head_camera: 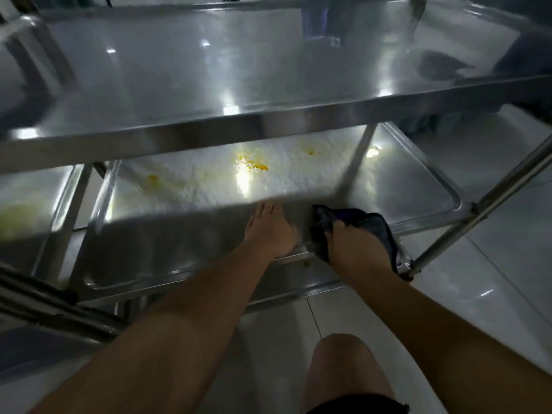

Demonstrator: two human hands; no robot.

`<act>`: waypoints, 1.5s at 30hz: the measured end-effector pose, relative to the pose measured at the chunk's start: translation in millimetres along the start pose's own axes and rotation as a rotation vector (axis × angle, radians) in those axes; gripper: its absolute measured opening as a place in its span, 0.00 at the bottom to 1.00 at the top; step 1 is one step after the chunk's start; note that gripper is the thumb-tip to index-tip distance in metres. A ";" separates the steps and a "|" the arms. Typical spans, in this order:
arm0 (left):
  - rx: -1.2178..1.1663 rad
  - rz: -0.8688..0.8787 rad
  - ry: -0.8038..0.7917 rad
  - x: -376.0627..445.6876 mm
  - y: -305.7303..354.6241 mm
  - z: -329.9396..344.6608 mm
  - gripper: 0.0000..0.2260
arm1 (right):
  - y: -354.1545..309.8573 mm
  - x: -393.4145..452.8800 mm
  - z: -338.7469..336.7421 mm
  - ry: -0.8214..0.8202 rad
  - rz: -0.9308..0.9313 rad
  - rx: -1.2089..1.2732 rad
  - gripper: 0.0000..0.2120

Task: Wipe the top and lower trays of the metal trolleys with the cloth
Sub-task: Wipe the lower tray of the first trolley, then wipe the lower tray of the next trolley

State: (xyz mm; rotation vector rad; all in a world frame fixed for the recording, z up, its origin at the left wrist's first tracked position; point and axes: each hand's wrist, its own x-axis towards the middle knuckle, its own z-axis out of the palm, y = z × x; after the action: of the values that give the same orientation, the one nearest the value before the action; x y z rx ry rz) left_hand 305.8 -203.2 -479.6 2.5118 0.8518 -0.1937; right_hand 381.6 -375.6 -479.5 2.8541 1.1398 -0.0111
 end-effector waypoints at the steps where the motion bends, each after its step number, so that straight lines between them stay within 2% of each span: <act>1: 0.016 0.000 -0.031 -6.2 -2.3 -3.8 0.31 | -7.6 -2.4 -5.7 -0.061 -0.022 0.048 0.13; 3: 0.065 0.007 -0.108 -22.8 -8.8 -12.0 0.31 | -20.8 -4.3 -21.0 -0.210 -0.080 0.105 0.14; 5: 0.097 0.016 -0.171 -44.1 -16.2 -25.8 0.30 | -30.9 -5.4 -41.6 -0.356 -0.130 0.110 0.20; 7: 0.147 0.027 -0.206 -69.9 -23.3 -44.9 0.29 | -35.8 -10.0 -60.4 -0.409 -0.187 0.081 0.22; 10: 0.297 0.070 -0.285 -109.4 -29.3 -78.4 0.26 | -38.6 -31.7 -81.5 -0.477 -0.310 -0.031 0.13; 12: 0.310 0.029 -0.385 -137.7 -24.3 -105.3 0.24 | -40.2 -51.4 -102.3 -0.623 -0.218 0.087 0.12; 14: 0.297 -0.050 -0.455 -167.6 -11.3 -135.1 0.24 | -37.8 -73.7 -133.6 -0.750 -0.139 0.177 0.15; 16: 0.321 -0.083 -0.517 -198.1 6.6 -165.8 0.24 | -29.3 -96.4 -172.4 -0.745 -0.110 0.185 0.16; 18: 0.375 -0.049 -0.555 -229.1 25.9 -196.0 0.23 | -17.7 -119.9 -220.9 -0.714 -0.072 0.217 0.12; 20: 0.396 -0.026 -0.582 -258.2 50.9 -227.5 0.23 | -3.3 -138.9 -279.0 -0.806 -0.081 0.230 0.06; 23: 0.336 -0.039 -0.551 -298.8 95.4 -271.7 0.24 | 18.2 -160.3 -360.4 -0.926 -0.158 0.185 0.25; 26: 0.261 -0.037 -0.506 -332.6 140.1 -305.2 0.25 | 37.9 -183.2 -423.9 -0.908 -0.128 0.158 0.32; 31: 0.190 0.036 -0.422 -359.1 191.6 -324.2 0.26 | 71.4 -223.7 -481.5 -0.779 -0.005 0.200 0.25; 35: 0.234 0.136 -0.406 -367.0 240.7 -326.1 0.25 | 109.6 -255.1 -507.2 -0.654 0.129 0.179 0.18; 38: 0.325 0.237 -0.384 -366.5 293.2 -328.3 0.24 | 150.9 -271.7 -520.4 -0.615 0.172 0.175 0.18; 41: 0.373 0.318 -0.347 -358.0 350.5 -324.4 0.22 | 202.3 -282.1 -522.9 -0.526 0.273 0.171 0.13; 45: 0.432 0.422 -0.303 -336.6 439.5 -306.4 0.21 | 283.6 -284.9 -521.1 -0.525 0.322 0.138 0.15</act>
State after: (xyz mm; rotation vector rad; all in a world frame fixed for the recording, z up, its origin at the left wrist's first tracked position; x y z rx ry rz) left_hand 297.5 -540.6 55.7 2.8807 0.1574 -0.6517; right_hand 360.5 -742.2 66.7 2.8425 0.5917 -0.7929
